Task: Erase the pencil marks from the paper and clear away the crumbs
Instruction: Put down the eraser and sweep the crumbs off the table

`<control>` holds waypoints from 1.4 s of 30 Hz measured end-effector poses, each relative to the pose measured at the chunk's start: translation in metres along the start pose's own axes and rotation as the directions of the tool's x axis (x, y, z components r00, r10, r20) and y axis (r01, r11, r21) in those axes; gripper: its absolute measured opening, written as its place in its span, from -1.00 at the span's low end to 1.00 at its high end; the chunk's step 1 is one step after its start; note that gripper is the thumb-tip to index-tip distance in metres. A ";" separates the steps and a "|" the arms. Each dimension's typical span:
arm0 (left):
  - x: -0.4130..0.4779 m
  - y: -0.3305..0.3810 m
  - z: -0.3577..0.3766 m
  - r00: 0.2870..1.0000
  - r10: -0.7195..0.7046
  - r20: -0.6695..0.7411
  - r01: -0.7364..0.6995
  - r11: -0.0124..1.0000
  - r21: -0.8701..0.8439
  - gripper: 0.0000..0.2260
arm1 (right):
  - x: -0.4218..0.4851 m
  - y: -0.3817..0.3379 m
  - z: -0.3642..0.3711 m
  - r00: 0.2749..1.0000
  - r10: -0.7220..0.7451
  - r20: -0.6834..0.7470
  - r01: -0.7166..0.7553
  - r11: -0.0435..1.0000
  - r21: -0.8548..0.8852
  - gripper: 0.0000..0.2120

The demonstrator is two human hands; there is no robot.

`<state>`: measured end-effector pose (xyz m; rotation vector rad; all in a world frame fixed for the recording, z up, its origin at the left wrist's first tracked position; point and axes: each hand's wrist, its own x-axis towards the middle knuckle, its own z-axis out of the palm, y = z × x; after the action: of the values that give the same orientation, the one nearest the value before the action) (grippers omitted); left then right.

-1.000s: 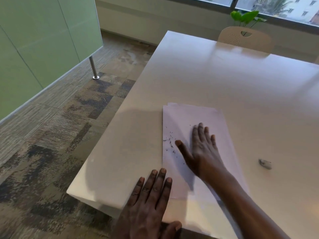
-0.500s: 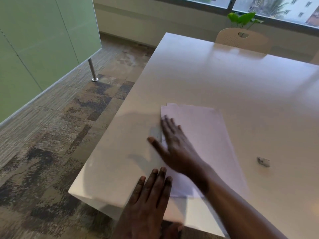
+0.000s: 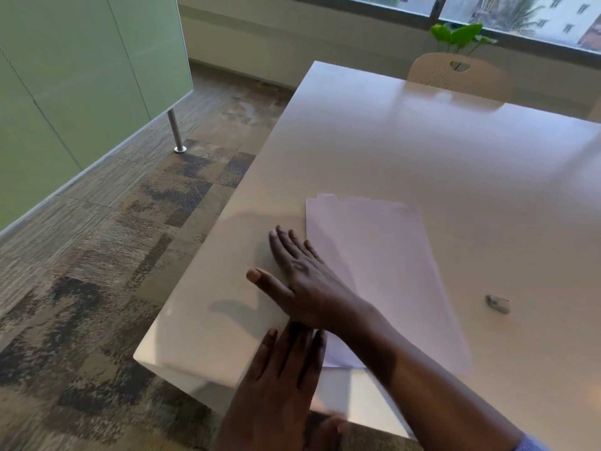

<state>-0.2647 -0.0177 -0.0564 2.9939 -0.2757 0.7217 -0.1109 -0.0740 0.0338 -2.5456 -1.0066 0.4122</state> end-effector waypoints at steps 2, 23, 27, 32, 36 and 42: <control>-0.001 0.000 -0.001 1.000 -0.007 -0.013 0.006 1.000 -0.019 -0.17 | -0.016 0.009 -0.009 0.998 0.027 -0.063 -0.026 1.000 0.015 -0.07; 0.000 -0.001 -0.006 0.988 -0.027 0.153 0.036 0.998 -0.056 -0.12 | -0.068 0.027 0.005 0.919 0.389 -0.060 -0.393 0.915 -0.095 0.04; -0.002 -0.001 -0.001 0.993 0.003 0.117 0.001 0.999 -0.037 -0.06 | -0.054 0.007 0.015 0.970 0.242 0.031 -0.241 0.970 -0.035 0.05; -0.002 -0.001 -0.009 0.995 -0.015 0.096 0.025 0.994 -0.103 -0.20 | -0.050 0.000 0.006 0.985 0.167 -0.040 -0.164 0.984 0.073 0.05; 0.000 -0.001 -0.005 0.994 -0.023 0.105 0.031 0.997 -0.073 -0.12 | -0.074 0.024 0.005 0.927 0.368 -0.068 -0.373 0.923 -0.098 0.04; -0.001 0.000 -0.005 0.996 -0.020 0.086 0.027 0.996 -0.082 -0.23 | -0.049 0.003 0.012 0.994 0.110 0.007 -0.110 0.993 0.033 -0.02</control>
<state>-0.2674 -0.0171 -0.0523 2.9482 -0.2673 0.5669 -0.1483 -0.1077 0.0279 -2.5787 -0.8560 0.4620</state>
